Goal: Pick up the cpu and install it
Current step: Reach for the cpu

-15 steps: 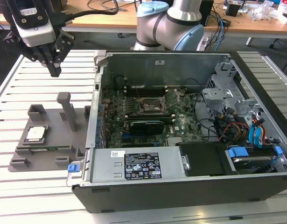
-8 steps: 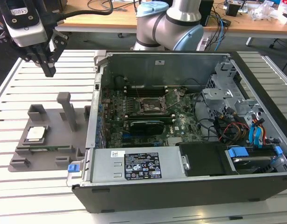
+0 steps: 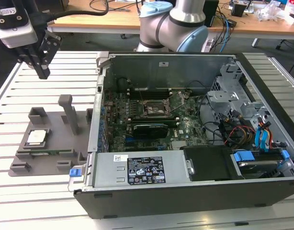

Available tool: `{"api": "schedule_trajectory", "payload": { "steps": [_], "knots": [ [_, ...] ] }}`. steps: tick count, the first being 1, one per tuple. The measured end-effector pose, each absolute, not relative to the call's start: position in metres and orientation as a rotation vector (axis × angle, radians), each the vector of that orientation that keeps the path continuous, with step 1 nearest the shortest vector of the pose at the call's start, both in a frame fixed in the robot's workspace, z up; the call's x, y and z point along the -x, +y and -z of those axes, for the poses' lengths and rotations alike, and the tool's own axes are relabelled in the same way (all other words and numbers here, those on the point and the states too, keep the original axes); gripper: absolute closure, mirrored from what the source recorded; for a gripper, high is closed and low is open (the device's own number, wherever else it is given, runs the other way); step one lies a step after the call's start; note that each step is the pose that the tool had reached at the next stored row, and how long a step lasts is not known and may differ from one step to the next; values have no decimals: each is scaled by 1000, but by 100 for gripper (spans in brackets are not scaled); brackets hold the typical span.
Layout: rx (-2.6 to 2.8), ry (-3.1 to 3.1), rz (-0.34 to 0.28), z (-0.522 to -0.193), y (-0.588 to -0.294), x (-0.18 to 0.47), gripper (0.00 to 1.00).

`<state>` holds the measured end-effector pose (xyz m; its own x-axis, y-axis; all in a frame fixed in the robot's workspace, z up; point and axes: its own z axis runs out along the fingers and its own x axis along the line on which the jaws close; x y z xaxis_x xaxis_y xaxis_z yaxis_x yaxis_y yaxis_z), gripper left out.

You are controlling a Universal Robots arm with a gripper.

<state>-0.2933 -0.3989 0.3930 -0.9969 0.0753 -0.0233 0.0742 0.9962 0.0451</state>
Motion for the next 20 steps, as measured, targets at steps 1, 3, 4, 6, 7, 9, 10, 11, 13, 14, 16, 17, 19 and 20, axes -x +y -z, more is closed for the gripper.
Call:
{"api": "schedule_trajectory", "payload": {
  "steps": [1, 3, 4, 6, 7, 9, 10, 11, 13, 14, 16, 17, 19, 20],
  "knots": [
    [-117, 3114, -69, -393, -399, 295, 89],
    [-117, 3114, -69, -393, -399, 304, 89],
    [-117, 3114, -69, -393, -399, 307, 89],
    [-117, 3114, -69, -393, -399, 310, 89],
    [-117, 3114, -69, -393, -399, 312, 89],
    [-117, 3114, -69, -393, -399, 316, 89],
    [-116, 3114, -69, -393, -399, 319, 89],
    [-117, 3114, -69, -393, -399, 321, 89],
    [-117, 3114, -69, -393, -399, 327, 89],
    [-117, 3114, -69, -393, -399, 329, 89],
    [-117, 3114, -69, -393, -399, 333, 89],
    [-117, 3114, -69, -393, -399, 336, 89],
    [-117, 3114, -69, -393, -399, 340, 89],
    [-117, 3114, -69, -393, -399, 343, 89]
  ]
}}
